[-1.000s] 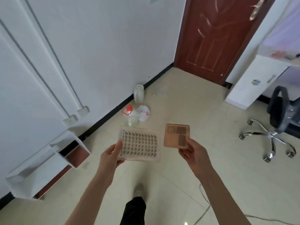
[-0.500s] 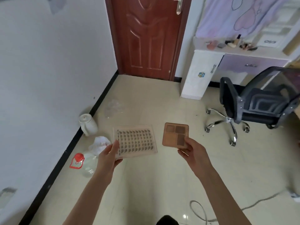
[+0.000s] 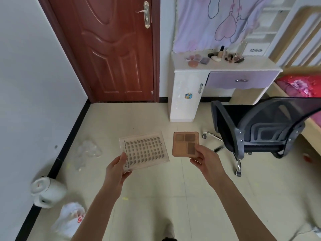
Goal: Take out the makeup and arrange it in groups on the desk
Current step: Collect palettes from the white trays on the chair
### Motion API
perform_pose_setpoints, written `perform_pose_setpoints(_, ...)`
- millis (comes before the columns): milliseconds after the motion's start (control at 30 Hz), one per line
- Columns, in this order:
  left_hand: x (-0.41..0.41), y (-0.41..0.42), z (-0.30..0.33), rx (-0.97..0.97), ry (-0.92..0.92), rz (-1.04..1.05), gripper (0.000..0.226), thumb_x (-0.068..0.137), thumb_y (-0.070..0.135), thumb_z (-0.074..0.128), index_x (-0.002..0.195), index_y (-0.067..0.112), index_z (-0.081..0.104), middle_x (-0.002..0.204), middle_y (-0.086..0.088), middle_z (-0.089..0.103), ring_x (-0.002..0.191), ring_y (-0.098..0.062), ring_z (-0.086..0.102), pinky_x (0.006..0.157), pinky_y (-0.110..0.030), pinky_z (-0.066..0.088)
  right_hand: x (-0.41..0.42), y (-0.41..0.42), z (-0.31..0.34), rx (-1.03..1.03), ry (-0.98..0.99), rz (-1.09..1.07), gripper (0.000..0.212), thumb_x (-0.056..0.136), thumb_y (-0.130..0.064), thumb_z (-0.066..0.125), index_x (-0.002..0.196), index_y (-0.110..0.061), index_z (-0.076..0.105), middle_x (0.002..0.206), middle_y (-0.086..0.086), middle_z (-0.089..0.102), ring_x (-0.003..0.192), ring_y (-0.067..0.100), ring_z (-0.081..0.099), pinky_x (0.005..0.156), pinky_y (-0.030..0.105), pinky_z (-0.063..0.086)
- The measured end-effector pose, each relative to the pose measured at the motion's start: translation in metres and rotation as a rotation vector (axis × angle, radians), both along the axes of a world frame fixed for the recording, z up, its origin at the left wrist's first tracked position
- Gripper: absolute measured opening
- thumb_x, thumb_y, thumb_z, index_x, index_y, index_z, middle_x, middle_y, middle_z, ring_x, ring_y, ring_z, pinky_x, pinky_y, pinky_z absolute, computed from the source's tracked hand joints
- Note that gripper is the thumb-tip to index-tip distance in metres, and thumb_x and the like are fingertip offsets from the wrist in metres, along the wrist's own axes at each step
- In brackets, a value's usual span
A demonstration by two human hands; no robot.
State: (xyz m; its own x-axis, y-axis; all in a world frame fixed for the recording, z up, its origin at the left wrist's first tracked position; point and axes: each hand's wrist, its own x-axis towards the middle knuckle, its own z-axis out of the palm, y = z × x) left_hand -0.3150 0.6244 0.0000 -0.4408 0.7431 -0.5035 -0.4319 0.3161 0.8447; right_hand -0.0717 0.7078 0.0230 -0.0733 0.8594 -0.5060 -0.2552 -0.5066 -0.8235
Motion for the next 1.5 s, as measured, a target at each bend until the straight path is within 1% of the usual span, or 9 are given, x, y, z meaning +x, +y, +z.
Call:
perform_pose_setpoints(100,-0.004,0.063,0.006,0.004,0.01,-0.018,0.03,0.095,0.026,0.049,0.115,0.005,0.059,0.109,-0.011,0.065,0.099,-0.025,0.06,0.079,-0.031,0.049,-0.001,0.062,0.005,0.005,0.006,-0.013,0.012,0.092,-0.015,0.052,0.095,-0.007,0.061,0.098,0.013,0.062,0.084,0.02,0.06,0.07,0.028,0.048)
perform_pose_setpoints(300,-0.012,0.19,0.002,0.01,-0.029,-0.021,0.024,0.095,0.025,0.049,0.109,0.008,0.06,0.102,-0.008,0.065,0.091,-0.02,0.061,0.076,-0.03,0.048,-0.011,0.178,0.003,0.004,-0.013,-0.047,0.014,0.093,-0.013,0.052,0.084,-0.011,0.063,0.091,0.011,0.065,0.083,0.021,0.061,0.073,0.03,0.05)
perform_pose_setpoints(667,-0.061,0.46,-0.009,-0.025,-0.042,-0.113,0.022,0.095,0.025,0.05,0.107,0.01,0.06,0.101,-0.007,0.065,0.093,-0.021,0.059,0.079,-0.032,0.047,-0.048,0.412,-0.008,-0.011,-0.001,-0.199,0.017,0.093,-0.014,0.051,0.104,-0.005,0.061,0.095,0.011,0.066,0.084,0.022,0.062,0.068,0.027,0.047)
perform_pose_setpoints(800,-0.067,0.546,-0.001,-0.043,-0.008,-0.161,0.022,0.095,0.026,0.049,0.107,0.011,0.06,0.099,-0.005,0.066,0.091,-0.02,0.059,0.073,-0.029,0.048,-0.051,0.478,-0.003,-0.024,0.019,-0.265,0.015,0.093,-0.014,0.051,0.1,-0.006,0.061,0.09,0.009,0.064,0.08,0.02,0.06,0.067,0.026,0.046)
perform_pose_setpoints(967,-0.052,0.624,-0.01,-0.084,-0.005,-0.229,0.017,0.095,0.024,0.049,0.098,0.012,0.061,0.095,-0.005,0.065,0.085,-0.017,0.059,0.073,-0.03,0.047,-0.038,0.546,-0.012,-0.078,0.041,-0.395,0.011,0.093,-0.013,0.052,0.088,-0.009,0.06,0.08,0.004,0.064,0.075,0.018,0.06,0.068,0.027,0.046)
perform_pose_setpoints(1100,-0.035,0.688,-0.022,-0.116,-0.019,-0.229,0.019,0.096,0.024,0.049,0.104,0.011,0.059,0.095,-0.004,0.064,0.085,-0.016,0.059,0.072,-0.029,0.047,-0.016,0.607,-0.031,-0.137,0.023,-0.454,0.012,0.092,-0.012,0.053,0.082,-0.01,0.06,0.075,0.004,0.059,0.068,0.016,0.055,0.066,0.026,0.046)
perform_pose_setpoints(1233,-0.011,0.762,-0.032,-0.099,-0.017,-0.232,0.019,0.096,0.025,0.047,0.106,0.012,0.058,0.097,-0.002,0.064,0.088,-0.016,0.059,0.082,-0.033,0.046,0.012,0.69,-0.054,-0.185,0.007,-0.5,0.016,0.091,-0.007,0.052,0.076,-0.009,0.057,0.068,0.006,0.047,0.06,0.015,0.044,0.061,0.025,0.042)
perform_pose_setpoints(1400,0.032,0.853,-0.039,-0.137,-0.018,-0.184,0.016,0.097,0.025,0.046,0.093,0.018,0.06,0.094,0.0,0.063,0.086,-0.014,0.058,0.076,-0.029,0.046,0.047,0.801,-0.078,-0.258,-0.039,-0.425,0.01,0.093,0.002,0.045,0.096,-0.001,0.055,0.07,0.008,0.051,0.063,0.017,0.049,0.056,0.024,0.04)
perform_pose_setpoints(1500,0.058,0.903,-0.04,-0.155,-0.019,-0.157,0.017,0.096,0.027,0.047,0.099,0.016,0.059,0.095,0.001,0.063,0.087,-0.013,0.058,0.079,-0.03,0.045,0.069,0.856,-0.095,-0.31,-0.102,-0.401,0.012,0.093,0.003,0.044,0.1,-0.001,0.053,0.072,0.008,0.053,0.062,0.017,0.049,0.055,0.024,0.042)
